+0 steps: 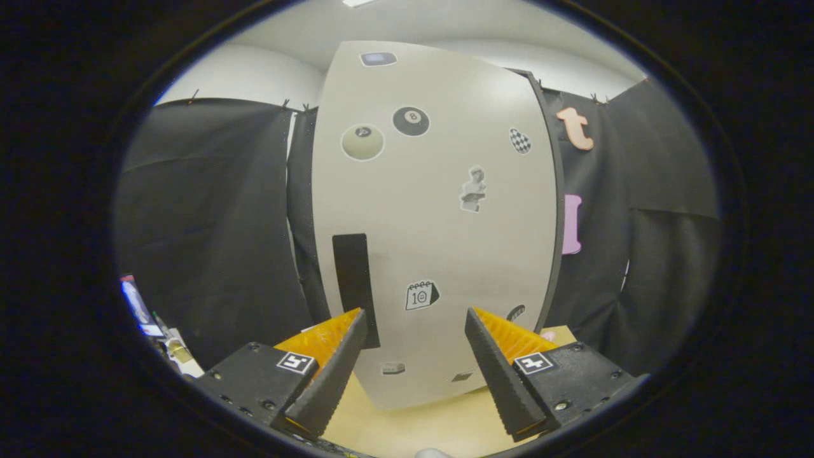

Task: Open the shoe cabinet door, grab the shoes and put them into the shoe cabinet, then close the shoe cabinet door.

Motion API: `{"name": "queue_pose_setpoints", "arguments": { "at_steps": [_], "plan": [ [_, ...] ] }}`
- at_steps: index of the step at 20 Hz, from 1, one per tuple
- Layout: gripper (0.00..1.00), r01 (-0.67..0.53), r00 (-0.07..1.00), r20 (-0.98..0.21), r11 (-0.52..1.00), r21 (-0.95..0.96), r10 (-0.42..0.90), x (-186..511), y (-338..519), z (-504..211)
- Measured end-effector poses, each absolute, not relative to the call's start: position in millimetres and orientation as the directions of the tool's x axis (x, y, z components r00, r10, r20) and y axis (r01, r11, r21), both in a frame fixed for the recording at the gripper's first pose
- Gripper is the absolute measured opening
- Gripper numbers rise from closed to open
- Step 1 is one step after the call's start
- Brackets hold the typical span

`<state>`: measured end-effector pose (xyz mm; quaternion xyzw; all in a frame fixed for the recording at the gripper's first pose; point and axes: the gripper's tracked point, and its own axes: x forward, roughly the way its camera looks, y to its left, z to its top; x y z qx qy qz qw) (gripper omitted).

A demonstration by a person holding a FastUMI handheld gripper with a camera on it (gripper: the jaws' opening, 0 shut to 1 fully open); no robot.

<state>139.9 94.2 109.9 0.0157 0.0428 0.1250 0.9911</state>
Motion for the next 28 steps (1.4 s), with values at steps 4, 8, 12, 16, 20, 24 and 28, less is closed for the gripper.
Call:
{"name": "queue_pose_setpoints", "arguments": {
  "at_steps": [4,8,12,16,20,24,28],
  "plan": [
    [0.99,-0.245,0.965,-0.089,0.969,0.036,0.247,133.7,87.4,109.3],
    [0.99,-0.238,0.965,-0.098,0.97,0.055,0.243,117.8,76.4,111.7],
    [0.99,-0.17,0.983,-0.06,0.984,0.051,0.173,89.9,43.3,136.1],
    [0.99,-0.105,0.994,-0.03,0.993,0.044,0.106,56.2,5.5,156.0],
    [0.99,-0.063,0.998,-0.008,0.998,0.008,0.063,31.2,-17.5,167.7],
    [0.99,-0.056,0.998,-0.019,0.998,-0.005,0.056,17.2,-21.5,166.8],
    [0.99,-0.069,0.997,-0.016,0.998,0.006,0.07,7.4,-22.0,168.3]
  ]
}}
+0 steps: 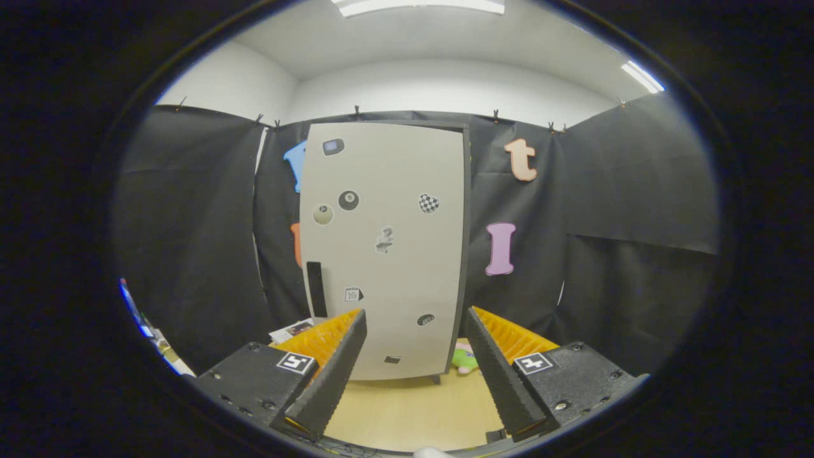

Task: Open the shoe cabinet door, grab the shoes and put them into the shoe cabinet, then close the shoe cabinet door.

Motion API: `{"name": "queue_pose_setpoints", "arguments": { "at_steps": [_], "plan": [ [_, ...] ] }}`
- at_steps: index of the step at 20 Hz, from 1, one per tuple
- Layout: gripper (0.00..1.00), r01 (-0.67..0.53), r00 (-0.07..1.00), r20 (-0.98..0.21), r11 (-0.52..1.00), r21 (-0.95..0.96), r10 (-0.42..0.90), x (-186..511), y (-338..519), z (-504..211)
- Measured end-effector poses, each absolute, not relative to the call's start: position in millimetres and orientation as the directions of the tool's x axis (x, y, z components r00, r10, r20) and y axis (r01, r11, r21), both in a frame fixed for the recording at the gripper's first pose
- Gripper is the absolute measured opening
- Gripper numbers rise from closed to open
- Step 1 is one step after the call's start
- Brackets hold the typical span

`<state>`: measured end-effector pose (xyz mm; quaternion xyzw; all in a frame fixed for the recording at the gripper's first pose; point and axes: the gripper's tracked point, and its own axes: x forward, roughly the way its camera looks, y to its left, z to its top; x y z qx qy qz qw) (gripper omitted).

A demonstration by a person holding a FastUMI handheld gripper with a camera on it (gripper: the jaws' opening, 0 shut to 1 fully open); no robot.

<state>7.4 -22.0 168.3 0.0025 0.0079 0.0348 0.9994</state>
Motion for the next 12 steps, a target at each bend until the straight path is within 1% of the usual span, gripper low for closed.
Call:
{"name": "queue_pose_setpoints", "arguments": {
  "at_steps": [7,12],
  "plan": [
    [0.99,-0.036,0.999,0.013,0.999,0.001,0.036,-2.9,-30.8,171.6],
    [0.99,-0.037,0.999,0.005,0.999,0.014,0.037,-2.2,-34.0,166.7]
  ]
}}
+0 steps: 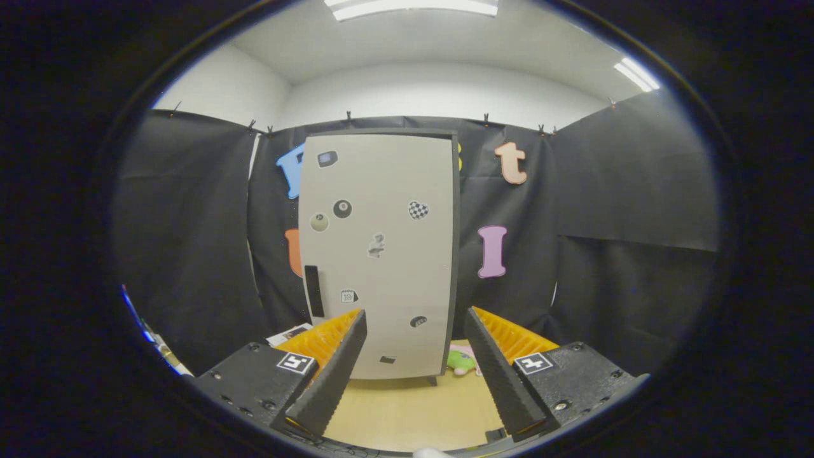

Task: Open the shoe cabinet door, grab the shoes and put them into the shoe cabinet, then close the shoe cabinet door.

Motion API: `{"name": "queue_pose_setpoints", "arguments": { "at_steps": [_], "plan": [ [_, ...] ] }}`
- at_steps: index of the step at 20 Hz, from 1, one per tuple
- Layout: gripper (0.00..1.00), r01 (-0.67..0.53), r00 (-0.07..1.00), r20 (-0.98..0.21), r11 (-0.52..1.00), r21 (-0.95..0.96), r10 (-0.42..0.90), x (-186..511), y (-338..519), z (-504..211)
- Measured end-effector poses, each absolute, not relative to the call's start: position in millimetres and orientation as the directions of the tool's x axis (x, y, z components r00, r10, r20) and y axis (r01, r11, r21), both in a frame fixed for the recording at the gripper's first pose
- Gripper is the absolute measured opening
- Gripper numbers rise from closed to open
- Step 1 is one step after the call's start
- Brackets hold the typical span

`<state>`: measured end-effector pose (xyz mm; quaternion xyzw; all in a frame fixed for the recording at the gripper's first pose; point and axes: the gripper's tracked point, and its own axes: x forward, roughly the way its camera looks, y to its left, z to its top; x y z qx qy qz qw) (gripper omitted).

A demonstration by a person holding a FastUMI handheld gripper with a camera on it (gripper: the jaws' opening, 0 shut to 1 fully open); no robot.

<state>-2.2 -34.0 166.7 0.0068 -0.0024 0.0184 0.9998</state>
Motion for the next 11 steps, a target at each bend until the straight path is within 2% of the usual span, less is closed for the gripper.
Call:
{"name": "queue_pose_setpoints", "arguments": {
  "at_steps": [11],
  "plan": [
    [0.99,-0.035,0.999,0.015,0.999,0.014,0.035,-9.0,-39.9,165.1]
  ]
}}
